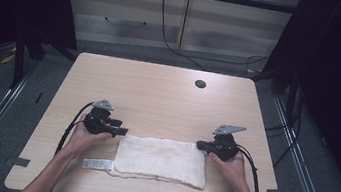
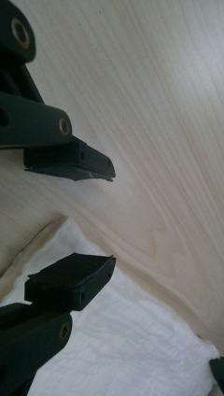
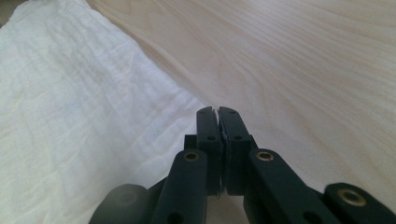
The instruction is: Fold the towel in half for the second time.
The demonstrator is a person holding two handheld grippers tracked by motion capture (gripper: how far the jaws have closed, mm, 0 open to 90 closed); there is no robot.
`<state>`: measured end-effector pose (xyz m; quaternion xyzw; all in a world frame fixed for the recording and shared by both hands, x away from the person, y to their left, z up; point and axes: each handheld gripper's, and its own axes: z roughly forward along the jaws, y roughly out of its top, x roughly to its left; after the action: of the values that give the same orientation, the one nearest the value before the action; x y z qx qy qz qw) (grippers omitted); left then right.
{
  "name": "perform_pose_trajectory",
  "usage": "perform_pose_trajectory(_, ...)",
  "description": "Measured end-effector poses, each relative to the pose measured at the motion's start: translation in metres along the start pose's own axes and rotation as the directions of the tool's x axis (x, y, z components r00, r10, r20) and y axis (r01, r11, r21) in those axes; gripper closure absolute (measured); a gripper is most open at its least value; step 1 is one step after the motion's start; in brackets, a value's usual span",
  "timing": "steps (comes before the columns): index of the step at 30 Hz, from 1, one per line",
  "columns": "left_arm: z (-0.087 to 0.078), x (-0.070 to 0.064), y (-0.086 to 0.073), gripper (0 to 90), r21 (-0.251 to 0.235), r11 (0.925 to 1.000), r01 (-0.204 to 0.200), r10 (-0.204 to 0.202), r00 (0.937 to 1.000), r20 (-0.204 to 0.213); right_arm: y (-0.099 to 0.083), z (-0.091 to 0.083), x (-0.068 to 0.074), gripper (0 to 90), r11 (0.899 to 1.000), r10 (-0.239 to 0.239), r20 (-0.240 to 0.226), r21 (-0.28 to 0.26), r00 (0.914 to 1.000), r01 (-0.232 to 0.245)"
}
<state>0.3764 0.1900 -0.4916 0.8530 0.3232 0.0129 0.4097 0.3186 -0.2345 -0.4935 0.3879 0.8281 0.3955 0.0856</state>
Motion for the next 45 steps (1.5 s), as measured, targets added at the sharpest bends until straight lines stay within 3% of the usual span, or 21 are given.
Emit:
perform_pose_trajectory(3,0.001,-0.002,-0.002,55.7,-0.001,0.9998,-0.018,0.018,0.9998,0.001,0.000,0.000,0.000,88.8,1.000,0.000,0.005,0.002,1.0000,0.000)
perform_pose_trajectory(5,0.001,-0.002,-0.004,56.5,0.015,0.9998,-0.015,0.015,0.9995,0.026,-0.001,0.000,0.000,88.8,1.000,-0.002,0.005,0.002,1.0000,0.002)
perform_pose_trajectory(9,0.004,-0.003,-0.005,56.4,0.025,0.9995,-0.017,0.016,0.9996,0.024,-0.001,0.001,0.000,88.8,1.000,0.002,0.005,0.004,1.0000,-0.002)
perform_pose_trajectory(17,0.009,-0.012,-0.007,60.3,0.059,0.9945,-0.086,0.085,0.9962,0.020,-0.001,0.001,0.000,88.8,1.000,-0.001,0.008,0.009,1.0000,0.001)
perform_pose_trajectory(21,0.010,-0.017,-0.007,69.8,0.070,0.9893,-0.128,0.127,0.9916,0.025,-0.001,0.000,0.000,88.8,1.000,0.006,0.004,0.005,1.0000,-0.006)
perform_pose_trajectory(25,0.011,-0.019,-0.008,77.5,0.064,0.9886,-0.136,0.135,0.9905,0.028,-0.001,0.000,-0.001,88.8,1.000,0.004,0.004,0.004,1.0000,-0.004)
perform_pose_trajectory(29,0.012,-0.016,-0.009,84.4,0.051,0.9928,-0.108,0.106,0.9930,0.052,-0.001,0.000,-0.001,88.8,1.000,0.010,0.005,0.003,0.9999,-0.010)
perform_pose_trajectory(35,0.005,-0.010,-0.003,86.0,0.017,0.9979,-0.062,0.061,0.9977,0.029,0.004,-0.004,-0.005,88.8,1.000,0.008,0.002,-0.009,1.0000,-0.008)
perform_pose_trajectory(42,-0.008,-0.009,0.013,86.0,-0.046,0.9967,-0.066,0.067,0.9976,0.015,0.018,-0.010,-0.010,88.8,0.999,-0.006,0.000,-0.045,1.0000,0.006)
perform_pose_trajectory(45,-0.016,-0.008,0.020,86.0,-0.096,0.9935,-0.061,0.062,0.9980,0.011,0.027,-0.015,-0.012,88.9,0.998,-0.013,-0.003,-0.068,0.9999,0.013)
